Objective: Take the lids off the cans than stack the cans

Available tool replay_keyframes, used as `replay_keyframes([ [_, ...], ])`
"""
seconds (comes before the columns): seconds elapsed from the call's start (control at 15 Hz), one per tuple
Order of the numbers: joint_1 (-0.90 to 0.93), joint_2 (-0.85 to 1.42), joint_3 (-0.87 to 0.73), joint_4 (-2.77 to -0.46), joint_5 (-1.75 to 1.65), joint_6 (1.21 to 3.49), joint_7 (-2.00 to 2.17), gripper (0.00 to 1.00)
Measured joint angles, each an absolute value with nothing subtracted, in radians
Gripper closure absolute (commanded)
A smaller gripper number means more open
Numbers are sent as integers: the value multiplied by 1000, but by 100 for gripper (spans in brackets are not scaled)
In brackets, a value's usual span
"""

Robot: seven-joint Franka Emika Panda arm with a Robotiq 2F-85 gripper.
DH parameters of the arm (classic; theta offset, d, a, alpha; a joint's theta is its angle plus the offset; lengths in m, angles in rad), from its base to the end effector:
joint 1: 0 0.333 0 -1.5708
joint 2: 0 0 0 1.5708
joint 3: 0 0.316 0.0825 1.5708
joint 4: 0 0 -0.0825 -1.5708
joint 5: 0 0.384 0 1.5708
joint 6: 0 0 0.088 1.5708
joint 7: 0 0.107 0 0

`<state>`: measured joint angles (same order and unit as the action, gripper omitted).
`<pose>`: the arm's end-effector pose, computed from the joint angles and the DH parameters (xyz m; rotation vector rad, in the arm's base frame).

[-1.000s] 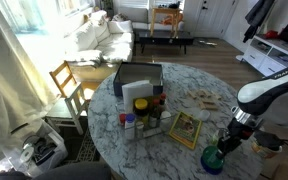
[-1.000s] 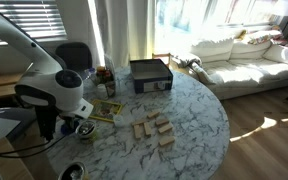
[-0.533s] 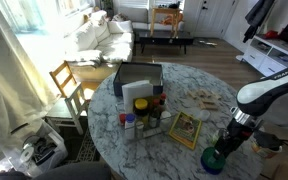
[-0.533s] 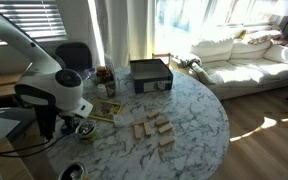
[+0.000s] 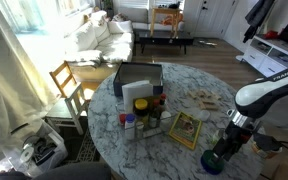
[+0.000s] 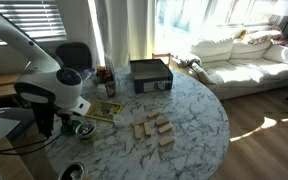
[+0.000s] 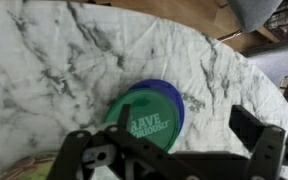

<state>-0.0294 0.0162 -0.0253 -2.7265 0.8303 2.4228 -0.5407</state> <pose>0.3636 -0.0168 0.1971 -2.6156 0.3124 0.2089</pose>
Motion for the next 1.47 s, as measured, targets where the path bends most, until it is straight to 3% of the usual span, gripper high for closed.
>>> replay_keyframes([
  [0.33,-28,-35,-20,-2722,758,2401,-488,0],
  [1.0,-135,-393,-86,-2636,244,2248,-66,0],
  [1.47,-234,-446,-68,-2516,48,2095,304,0],
])
